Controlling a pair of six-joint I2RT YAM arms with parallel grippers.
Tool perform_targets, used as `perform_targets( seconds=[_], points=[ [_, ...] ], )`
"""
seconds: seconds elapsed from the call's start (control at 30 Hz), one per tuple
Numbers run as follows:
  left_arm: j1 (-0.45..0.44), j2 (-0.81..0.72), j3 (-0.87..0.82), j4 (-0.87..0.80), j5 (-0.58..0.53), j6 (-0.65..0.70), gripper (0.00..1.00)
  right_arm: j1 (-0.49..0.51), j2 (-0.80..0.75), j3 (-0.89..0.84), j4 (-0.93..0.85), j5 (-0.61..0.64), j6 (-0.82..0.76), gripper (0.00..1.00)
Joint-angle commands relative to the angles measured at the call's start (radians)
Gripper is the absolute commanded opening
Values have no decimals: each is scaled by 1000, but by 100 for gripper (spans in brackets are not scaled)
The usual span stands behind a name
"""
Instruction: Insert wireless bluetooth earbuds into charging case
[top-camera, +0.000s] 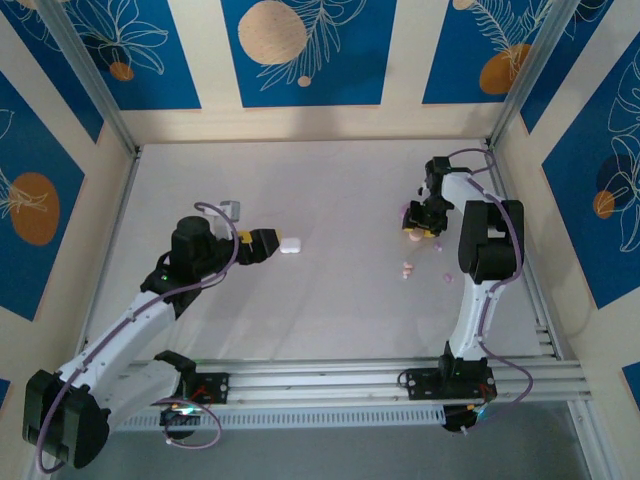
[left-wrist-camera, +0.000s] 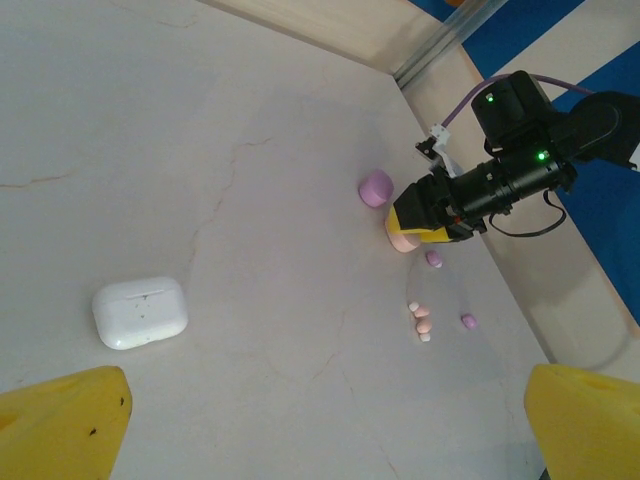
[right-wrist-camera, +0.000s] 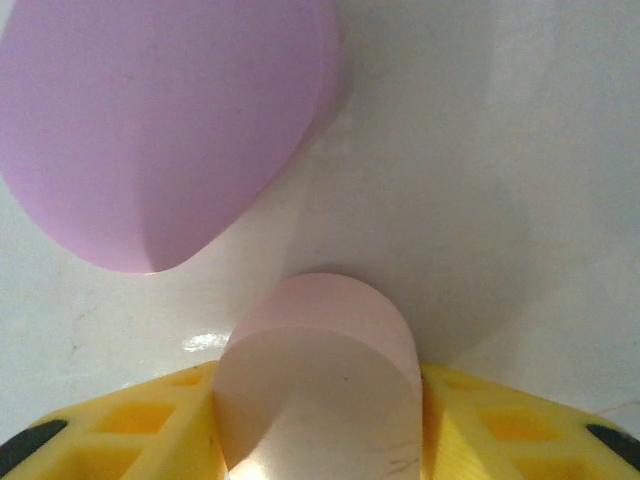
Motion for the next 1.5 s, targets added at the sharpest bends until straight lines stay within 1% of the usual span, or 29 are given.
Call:
perform_targets(
  seconds=[0.0, 0.03, 0.13, 0.27, 0.47, 0.57, 0.67, 0.8, 0.93, 1.13, 1.23, 1.33, 1.47],
  points=[
    [9, -24, -8, 13, 3, 1, 100, 34, -12, 24, -40, 52, 0, 46],
    [10, -24, -7, 13, 3, 0, 100, 44, -18, 20, -45, 64, 9, 44],
    [9, -27, -14, 15, -4, -5, 100, 98, -53, -15, -47, 72, 38, 43],
    [9, -32, -22, 20, -18, -13, 100, 211, -76, -55, -57, 62, 90, 43],
    [9, -49, -21, -1, -32, -14, 100, 366, -80, -118, -87, 62, 242, 44],
    [9, -62, -31, -4, -46, -10, 100, 416, -90, -166, -68, 43, 305, 45],
    [9, -55, -30, 8, -47, -11, 100, 455, -99, -191, -55, 26, 355, 50],
    [9, -28, -23, 32, -31, -19, 100, 502, -118, -197, -52, 2, 378, 55],
    [8, -8, -23, 49, -19, -28, 100, 532, -136, -174, -84, 62, 391, 60],
    [8, 3, -18, 54, -18, -30, 100, 544, -188, -168, -83, 112, 403, 66],
    [8, 7, -18, 56, -16, -31, 100, 542, -210, -185, -81, 159, 427, 70],
    [9, 12, -18, 57, -14, -32, 100, 529, -226, -205, -64, 145, 454, 72],
    [9, 21, -18, 65, -11, -36, 100, 520, -233, -236, -8, 59, 498, 72]
  ],
)
